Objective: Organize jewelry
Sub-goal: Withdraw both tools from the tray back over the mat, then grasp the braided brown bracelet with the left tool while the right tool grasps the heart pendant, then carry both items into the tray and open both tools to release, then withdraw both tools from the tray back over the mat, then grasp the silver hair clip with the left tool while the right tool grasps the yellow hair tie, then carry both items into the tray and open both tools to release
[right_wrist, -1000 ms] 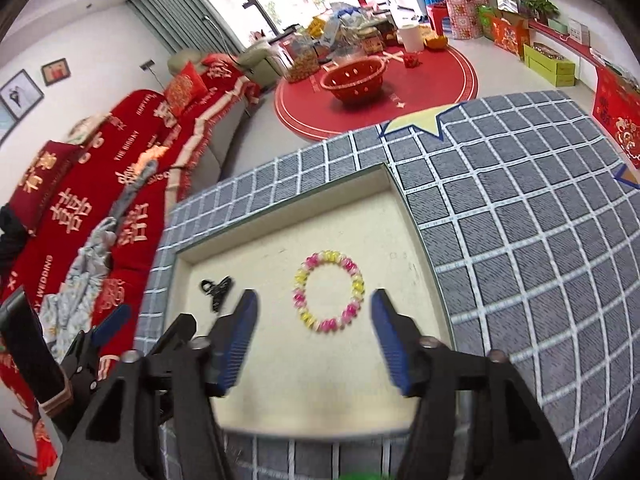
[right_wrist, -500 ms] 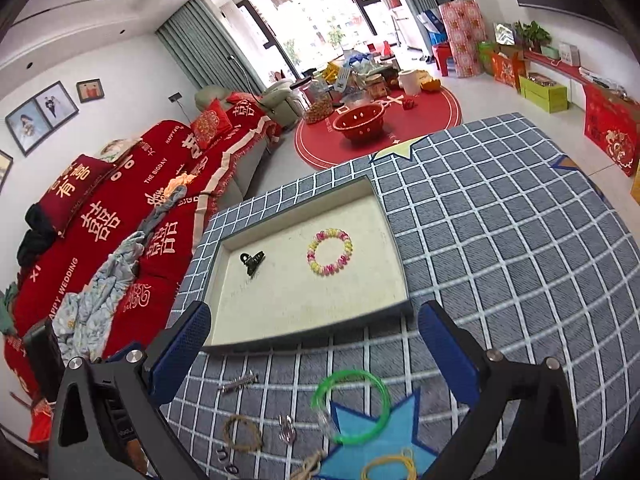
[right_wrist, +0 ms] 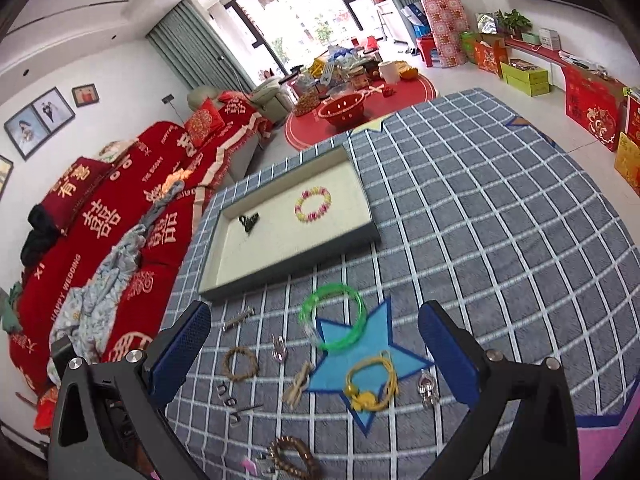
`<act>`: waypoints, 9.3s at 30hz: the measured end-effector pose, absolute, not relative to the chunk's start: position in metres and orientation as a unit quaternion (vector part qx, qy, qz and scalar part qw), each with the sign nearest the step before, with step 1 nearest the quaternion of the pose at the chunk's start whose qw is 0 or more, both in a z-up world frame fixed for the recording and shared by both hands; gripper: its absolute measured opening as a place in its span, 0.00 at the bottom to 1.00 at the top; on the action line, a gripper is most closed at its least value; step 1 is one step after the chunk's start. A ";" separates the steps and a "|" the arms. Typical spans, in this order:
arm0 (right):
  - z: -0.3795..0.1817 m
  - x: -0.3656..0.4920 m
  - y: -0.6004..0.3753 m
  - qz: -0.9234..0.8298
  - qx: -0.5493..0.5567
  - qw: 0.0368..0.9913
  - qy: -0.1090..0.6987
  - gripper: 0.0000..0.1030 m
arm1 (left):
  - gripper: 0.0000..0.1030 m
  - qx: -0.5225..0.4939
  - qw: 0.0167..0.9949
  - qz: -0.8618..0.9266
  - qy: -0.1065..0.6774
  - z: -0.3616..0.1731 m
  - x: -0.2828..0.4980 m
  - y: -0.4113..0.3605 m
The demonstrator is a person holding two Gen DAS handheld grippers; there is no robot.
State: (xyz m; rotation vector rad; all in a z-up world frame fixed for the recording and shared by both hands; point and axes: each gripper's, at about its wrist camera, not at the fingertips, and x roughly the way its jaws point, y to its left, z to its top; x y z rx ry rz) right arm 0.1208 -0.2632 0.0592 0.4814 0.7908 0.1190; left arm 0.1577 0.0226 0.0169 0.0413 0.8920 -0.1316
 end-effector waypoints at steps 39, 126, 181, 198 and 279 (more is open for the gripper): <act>-0.042 0.098 -0.260 -0.074 0.037 0.865 0.495 0.72 | 1.00 0.041 0.873 -0.082 0.480 -0.039 0.192 -0.020; -0.033 0.386 -0.212 0.039 0.130 0.856 0.499 0.17 | 0.23 0.084 0.880 -0.081 0.460 -0.026 0.383 -0.046; 0.031 0.167 -0.256 0.072 0.223 0.868 0.437 1.00 | 1.00 0.042 0.893 -0.110 0.435 0.000 0.213 0.015; -0.021 0.103 -0.248 0.003 0.153 0.855 0.496 1.00 | 1.00 0.074 0.886 -0.109 0.444 -0.022 0.176 0.003; 0.055 0.171 -0.249 0.056 0.133 0.890 0.432 0.16 | 0.25 0.029 0.897 -0.189 0.399 0.063 0.236 -0.012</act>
